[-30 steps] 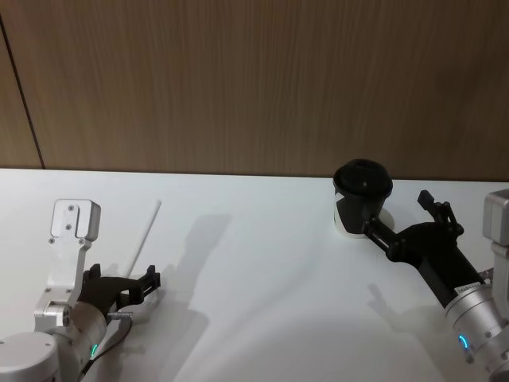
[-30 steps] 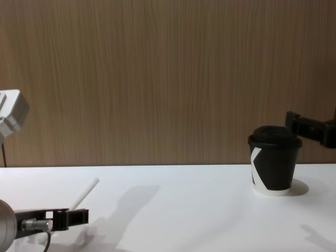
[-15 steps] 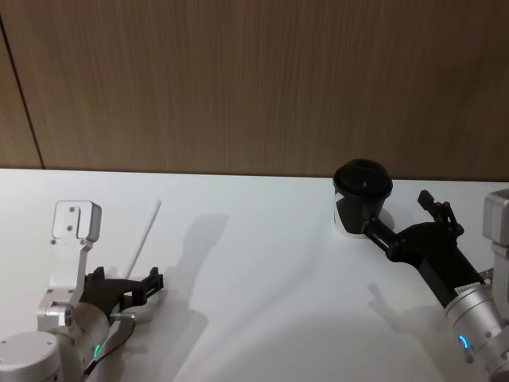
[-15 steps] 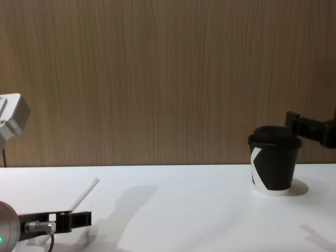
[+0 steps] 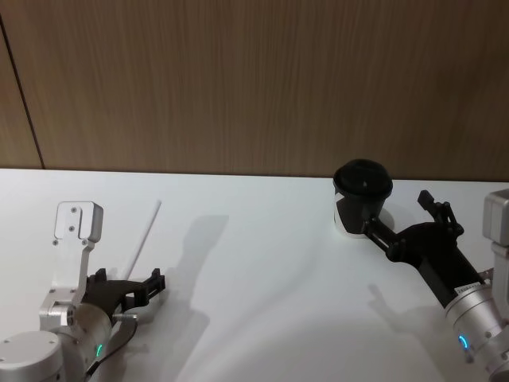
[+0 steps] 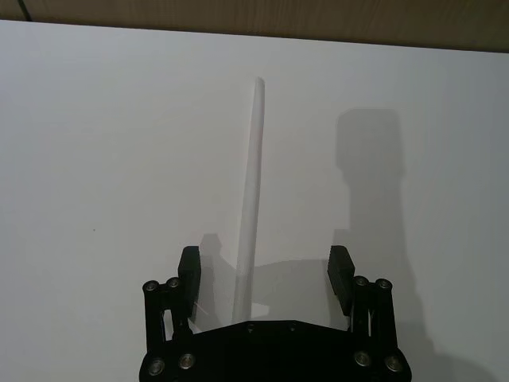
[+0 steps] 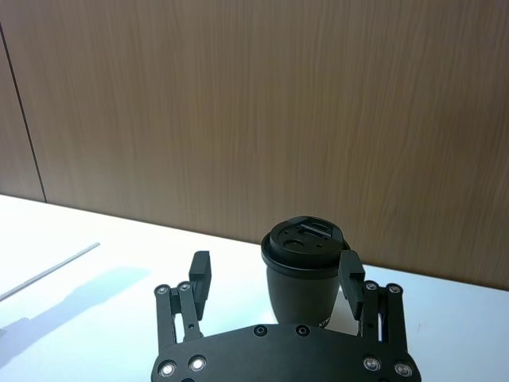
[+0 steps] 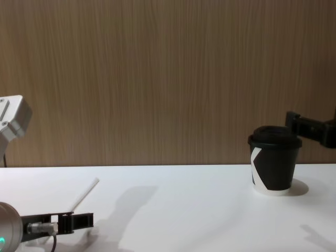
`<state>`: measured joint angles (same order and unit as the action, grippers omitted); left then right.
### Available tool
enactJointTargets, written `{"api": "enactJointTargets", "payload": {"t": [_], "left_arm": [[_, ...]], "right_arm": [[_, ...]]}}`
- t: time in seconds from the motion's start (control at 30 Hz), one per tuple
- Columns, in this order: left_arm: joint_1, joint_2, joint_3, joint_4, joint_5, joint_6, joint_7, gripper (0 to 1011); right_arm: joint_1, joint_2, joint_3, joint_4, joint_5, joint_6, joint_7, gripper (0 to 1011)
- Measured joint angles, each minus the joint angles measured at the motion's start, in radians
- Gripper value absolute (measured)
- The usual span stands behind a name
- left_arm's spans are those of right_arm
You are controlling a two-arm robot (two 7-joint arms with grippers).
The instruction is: Pick up the straw with one hand, pass it to the other hand, and insert it into the cup.
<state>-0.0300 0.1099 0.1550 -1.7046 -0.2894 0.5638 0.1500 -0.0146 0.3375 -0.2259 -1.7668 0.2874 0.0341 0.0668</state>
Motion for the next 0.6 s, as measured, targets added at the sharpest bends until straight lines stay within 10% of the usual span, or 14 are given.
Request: {"api": "enactJointTargets", "payload": {"t": [0.6], "left_arm": [[0.010, -0.024, -0.015, -0.005, 0.007, 0.002, 0.011, 915]], "right_arm": [[0.000, 0.000, 0.000, 0.000, 0.000, 0.000, 0.000, 1001]]}}
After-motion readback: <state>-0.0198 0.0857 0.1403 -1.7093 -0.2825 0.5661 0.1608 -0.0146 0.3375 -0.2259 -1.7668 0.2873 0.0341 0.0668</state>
